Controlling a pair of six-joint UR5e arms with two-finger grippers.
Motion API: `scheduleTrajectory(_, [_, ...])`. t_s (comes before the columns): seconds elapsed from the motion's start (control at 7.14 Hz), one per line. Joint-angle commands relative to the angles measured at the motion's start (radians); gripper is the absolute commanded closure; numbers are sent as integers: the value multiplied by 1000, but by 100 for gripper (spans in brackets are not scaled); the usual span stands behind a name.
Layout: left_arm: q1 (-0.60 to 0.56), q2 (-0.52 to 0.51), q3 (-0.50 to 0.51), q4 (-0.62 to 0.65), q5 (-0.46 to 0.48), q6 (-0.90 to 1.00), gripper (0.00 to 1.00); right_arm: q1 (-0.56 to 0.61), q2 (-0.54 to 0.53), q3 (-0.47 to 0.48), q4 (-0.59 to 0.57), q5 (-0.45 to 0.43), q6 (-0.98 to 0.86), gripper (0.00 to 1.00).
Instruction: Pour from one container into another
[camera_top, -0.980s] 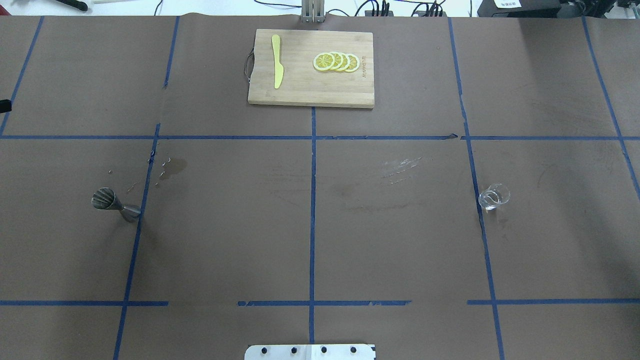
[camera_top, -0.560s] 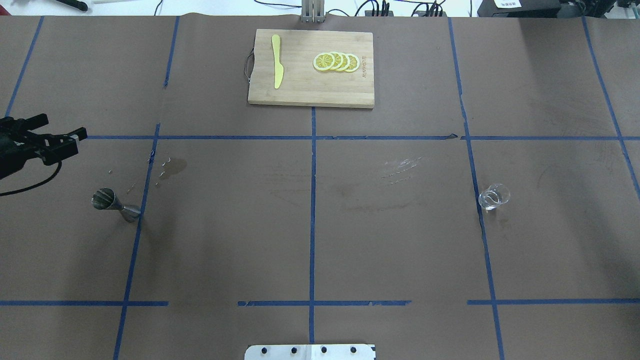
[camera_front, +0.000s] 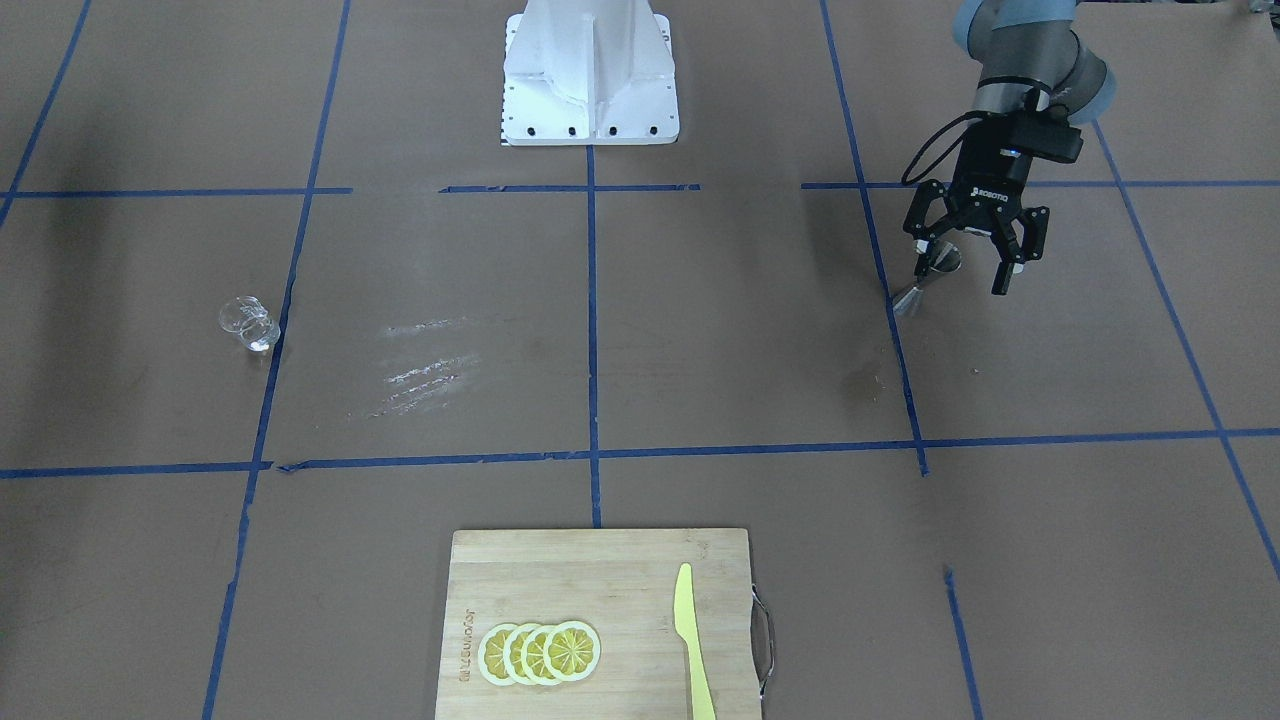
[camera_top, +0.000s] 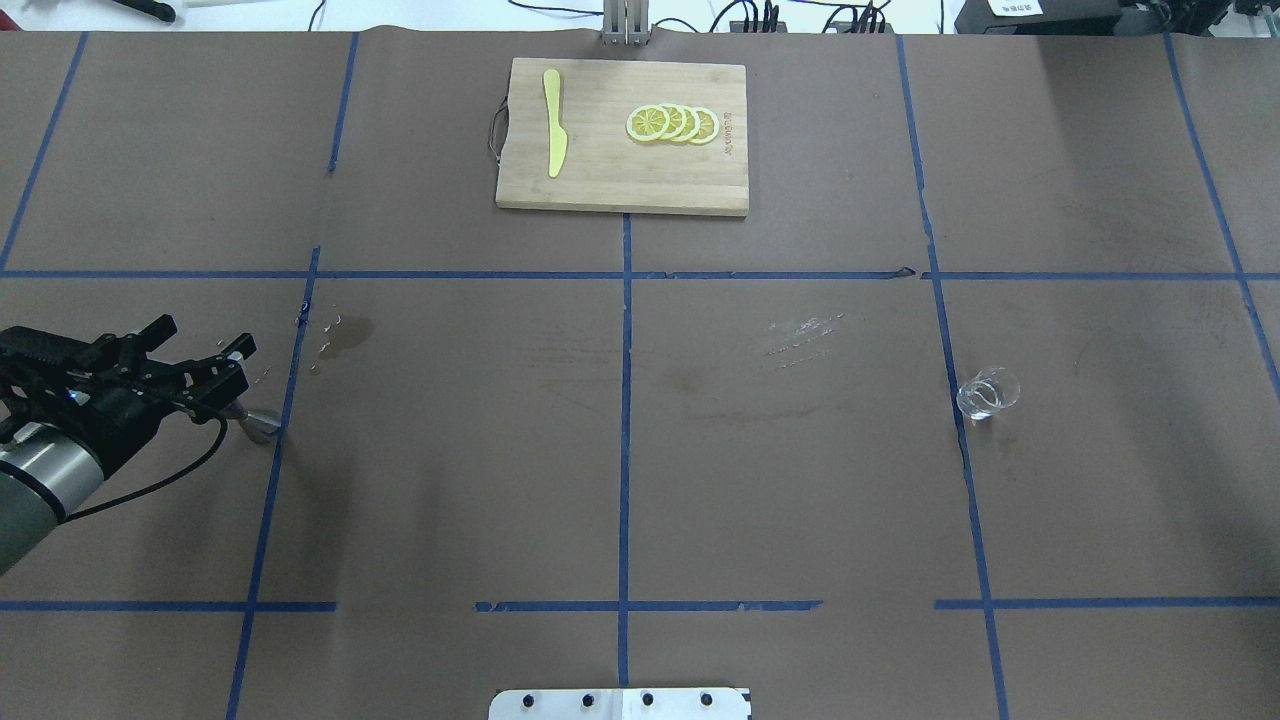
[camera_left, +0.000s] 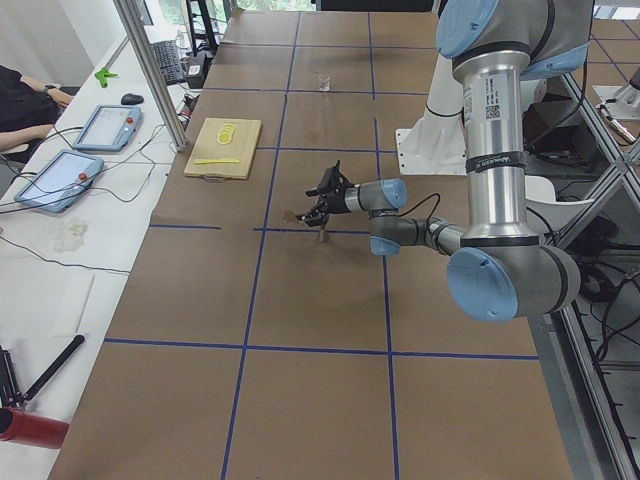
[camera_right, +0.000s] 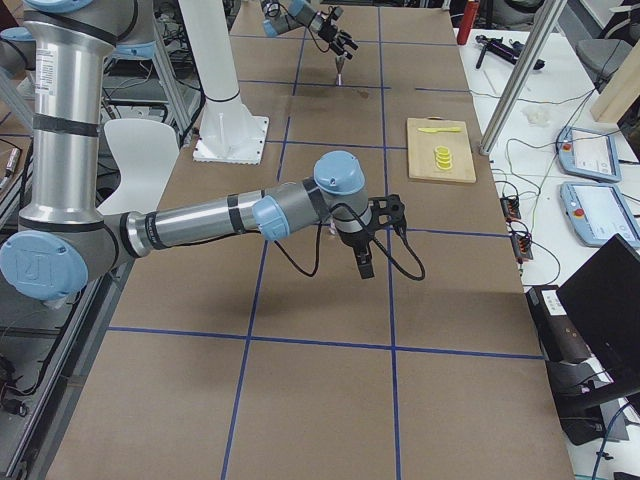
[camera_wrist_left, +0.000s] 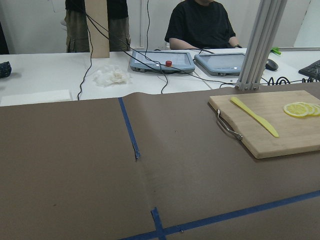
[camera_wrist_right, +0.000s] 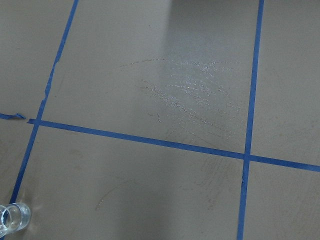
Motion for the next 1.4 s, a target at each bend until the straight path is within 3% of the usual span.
scheduleTrajectory(0.0, [62,34,18,-2,124,-10,0,0,0,1,0,1,2,0])
scheduleTrajectory(0.42, [157,32,46,-2,216,-71,0,0,-2,1,-1,1,0,0])
scheduleTrajectory(1.26, [182,9,127,-4,215,-75,2,0,-2,1,0,1,0,0])
